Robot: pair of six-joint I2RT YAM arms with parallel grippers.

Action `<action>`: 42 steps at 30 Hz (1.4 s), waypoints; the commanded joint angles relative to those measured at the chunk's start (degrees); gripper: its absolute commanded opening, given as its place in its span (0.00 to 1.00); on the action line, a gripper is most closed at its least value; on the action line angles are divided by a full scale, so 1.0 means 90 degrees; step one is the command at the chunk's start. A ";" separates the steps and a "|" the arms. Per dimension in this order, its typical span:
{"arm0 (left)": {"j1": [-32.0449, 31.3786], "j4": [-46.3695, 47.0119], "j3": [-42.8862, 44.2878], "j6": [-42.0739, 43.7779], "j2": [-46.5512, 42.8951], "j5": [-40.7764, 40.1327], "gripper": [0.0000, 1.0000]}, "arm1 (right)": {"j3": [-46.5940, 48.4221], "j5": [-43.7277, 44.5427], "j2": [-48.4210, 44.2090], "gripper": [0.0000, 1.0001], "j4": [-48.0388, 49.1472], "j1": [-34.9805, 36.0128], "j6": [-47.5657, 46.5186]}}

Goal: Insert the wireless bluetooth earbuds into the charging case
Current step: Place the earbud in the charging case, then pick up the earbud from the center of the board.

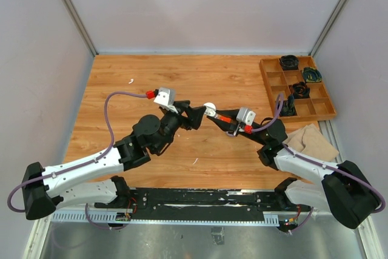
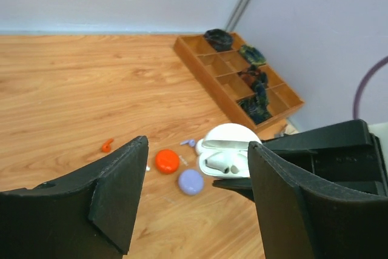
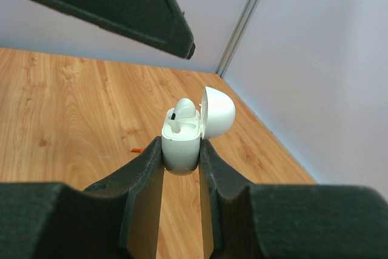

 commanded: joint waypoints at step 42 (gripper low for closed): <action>0.6432 -0.4782 0.5305 0.1649 0.5990 0.2245 0.64 | -0.0788 0.0240 -0.0495 0.01 -0.0032 0.0197 -0.0618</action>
